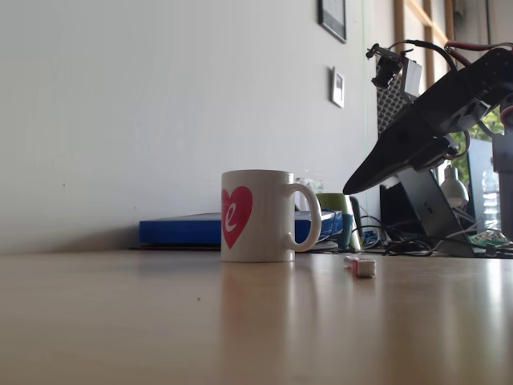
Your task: Grab the pen and place it in the cup.
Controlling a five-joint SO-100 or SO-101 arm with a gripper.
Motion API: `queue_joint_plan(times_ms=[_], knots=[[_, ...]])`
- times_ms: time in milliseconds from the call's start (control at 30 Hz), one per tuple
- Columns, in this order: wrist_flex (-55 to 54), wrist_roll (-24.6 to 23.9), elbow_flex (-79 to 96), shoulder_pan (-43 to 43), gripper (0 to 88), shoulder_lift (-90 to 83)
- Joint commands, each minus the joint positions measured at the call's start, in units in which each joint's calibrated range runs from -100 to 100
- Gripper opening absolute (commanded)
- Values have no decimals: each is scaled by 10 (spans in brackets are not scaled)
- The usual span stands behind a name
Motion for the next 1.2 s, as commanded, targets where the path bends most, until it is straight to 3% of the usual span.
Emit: queue_joint_plan(times_ms=[0, 467, 633, 767, 833, 1033, 1167], knots=[[-13, 3, 5, -6, 13, -7], [-64, 2, 5, -8, 13, 26], [-178, 3, -38, -15, 14, 173], [-185, -3, -177, -25, 15, 340], [-155, -12, -256, -21, 47, 418], [-18, -110, -412, -16, 252, 574], [31, -138, -438, -19, 293, 632]])
